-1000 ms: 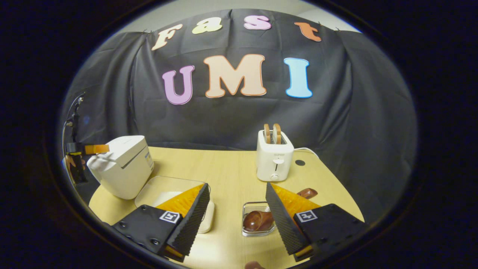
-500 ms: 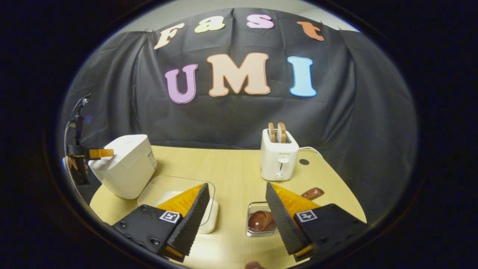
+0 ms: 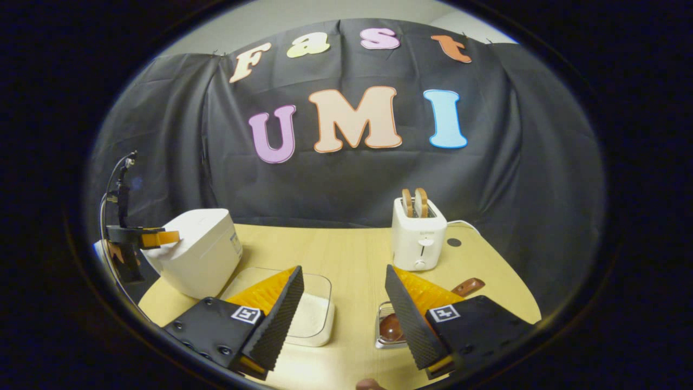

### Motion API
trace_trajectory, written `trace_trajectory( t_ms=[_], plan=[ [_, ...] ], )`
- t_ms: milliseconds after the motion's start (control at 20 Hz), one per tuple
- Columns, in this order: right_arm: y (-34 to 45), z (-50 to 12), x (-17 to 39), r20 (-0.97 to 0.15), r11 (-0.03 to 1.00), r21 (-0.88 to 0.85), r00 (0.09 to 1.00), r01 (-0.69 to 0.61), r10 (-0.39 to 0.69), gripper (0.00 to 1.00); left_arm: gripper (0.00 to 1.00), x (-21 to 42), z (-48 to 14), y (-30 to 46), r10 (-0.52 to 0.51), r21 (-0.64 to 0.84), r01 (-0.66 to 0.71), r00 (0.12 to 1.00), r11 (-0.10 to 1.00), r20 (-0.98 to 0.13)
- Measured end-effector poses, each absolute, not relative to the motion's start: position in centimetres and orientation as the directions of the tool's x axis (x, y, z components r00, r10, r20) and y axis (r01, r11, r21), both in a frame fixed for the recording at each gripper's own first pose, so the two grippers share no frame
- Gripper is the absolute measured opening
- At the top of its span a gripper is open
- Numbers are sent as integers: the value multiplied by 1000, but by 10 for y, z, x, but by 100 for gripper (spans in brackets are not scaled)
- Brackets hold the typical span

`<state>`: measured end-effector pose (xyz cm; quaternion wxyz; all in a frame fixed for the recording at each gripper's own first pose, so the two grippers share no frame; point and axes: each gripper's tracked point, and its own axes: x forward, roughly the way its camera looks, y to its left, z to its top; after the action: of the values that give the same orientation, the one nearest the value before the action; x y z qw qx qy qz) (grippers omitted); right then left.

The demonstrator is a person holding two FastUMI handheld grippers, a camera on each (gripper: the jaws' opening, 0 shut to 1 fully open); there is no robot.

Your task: Close the left gripper, press the button to open the rice cooker; take a wooden spoon from the chopstick holder with the right hand, scoop a spoonful of rice and pour it into the rice cooker, then put the wooden spoon back into the chopstick holder.

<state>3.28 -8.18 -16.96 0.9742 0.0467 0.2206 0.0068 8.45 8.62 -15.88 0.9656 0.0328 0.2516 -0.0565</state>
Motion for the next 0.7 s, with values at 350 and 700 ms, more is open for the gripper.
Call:
trace_trajectory(
  t_ms=[350, 700],
  plan=[
    [-82, -160, 32, -414, 997, 74, 910, -6, 36, 96, 95, 96, -121, 83, -89, 61, 125, 907, 990, -411],
    [-74, -164, 34, -421, 997, 75, 906, -21, 51, 95, 100, 94, -157, 84, -83, 9, 101, 857, 995, -509]
  ],
)
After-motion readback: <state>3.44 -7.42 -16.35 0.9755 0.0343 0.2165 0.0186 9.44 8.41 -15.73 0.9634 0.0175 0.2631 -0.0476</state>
